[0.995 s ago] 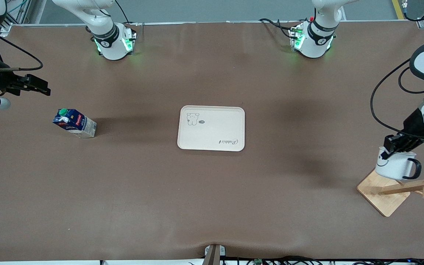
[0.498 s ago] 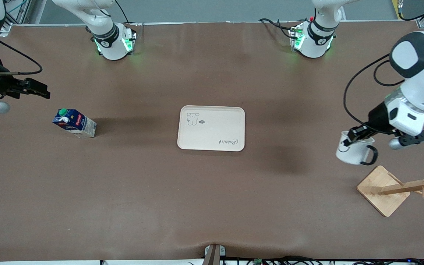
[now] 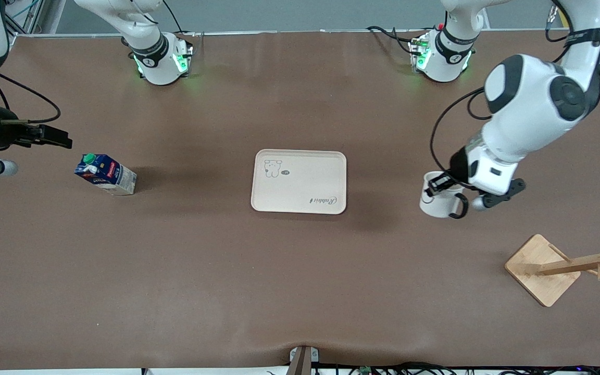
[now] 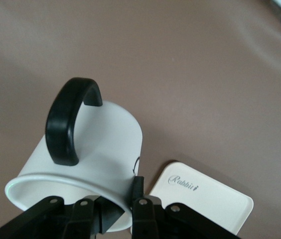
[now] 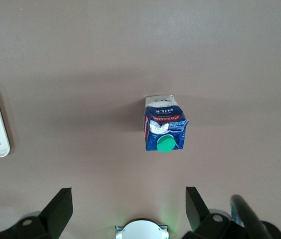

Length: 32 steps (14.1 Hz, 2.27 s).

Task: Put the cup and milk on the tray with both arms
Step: 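Carry the mug over the tray while the right gripper reaches the milk, then lower the mug onto the tray while the right gripper grasps the milk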

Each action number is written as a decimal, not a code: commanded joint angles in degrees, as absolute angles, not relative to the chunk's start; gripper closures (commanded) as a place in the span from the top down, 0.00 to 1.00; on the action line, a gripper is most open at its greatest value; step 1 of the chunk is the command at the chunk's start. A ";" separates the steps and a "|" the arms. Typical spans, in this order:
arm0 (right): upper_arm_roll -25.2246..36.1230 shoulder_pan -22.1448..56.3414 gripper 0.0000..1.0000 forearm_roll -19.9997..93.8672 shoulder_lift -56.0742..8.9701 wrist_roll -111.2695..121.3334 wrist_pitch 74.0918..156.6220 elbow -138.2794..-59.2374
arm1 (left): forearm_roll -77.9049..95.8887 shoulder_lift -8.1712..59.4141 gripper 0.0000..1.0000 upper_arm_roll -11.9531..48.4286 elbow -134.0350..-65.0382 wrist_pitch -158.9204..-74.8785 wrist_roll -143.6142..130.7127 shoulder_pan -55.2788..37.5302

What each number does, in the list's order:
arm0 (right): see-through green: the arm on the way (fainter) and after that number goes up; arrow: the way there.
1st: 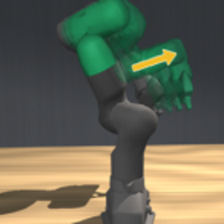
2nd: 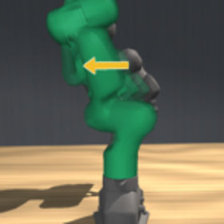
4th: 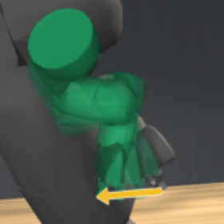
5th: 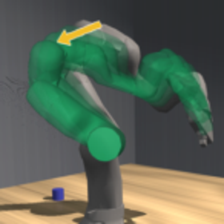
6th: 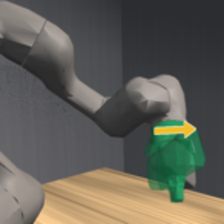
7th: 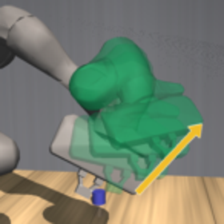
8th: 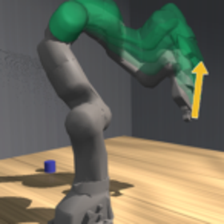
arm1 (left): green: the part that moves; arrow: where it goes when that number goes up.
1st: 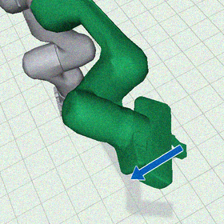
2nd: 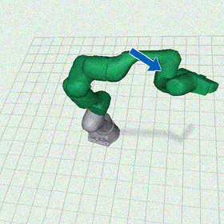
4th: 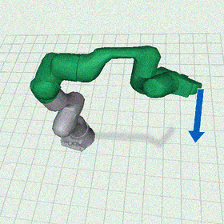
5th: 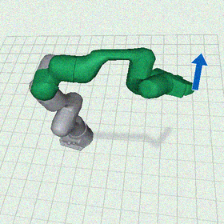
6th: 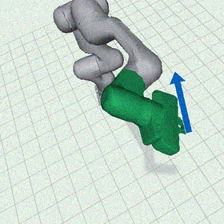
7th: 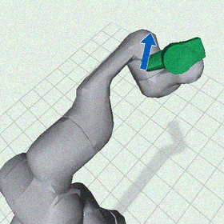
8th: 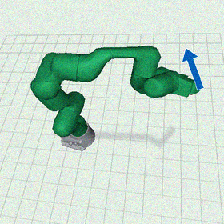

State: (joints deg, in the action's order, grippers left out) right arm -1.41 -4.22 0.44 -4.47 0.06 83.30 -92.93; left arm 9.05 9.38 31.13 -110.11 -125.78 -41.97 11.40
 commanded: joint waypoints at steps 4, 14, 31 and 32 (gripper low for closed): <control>-1.76 -6.85 1.00 0.53 -9.67 -1.05 81.91 -92.02 | 7.29 16.94 0.00 31.29 -107.68 -125.16 -54.73 4.06; -1.76 -11.86 1.00 1.14 -12.74 -1.58 81.48 -91.67 | 12.11 31.10 0.00 31.38 -100.12 -125.16 -67.06 -5.62; -2.20 -11.34 1.00 0.88 -6.77 1.93 102.56 -116.71 | 21.71 41.40 0.78 30.76 -96.95 -125.86 -71.89 -7.47; -2.20 -10.99 1.00 0.79 -6.77 2.02 104.40 -118.20 | 21.62 41.40 1.00 30.76 -96.42 -125.86 -71.89 -7.38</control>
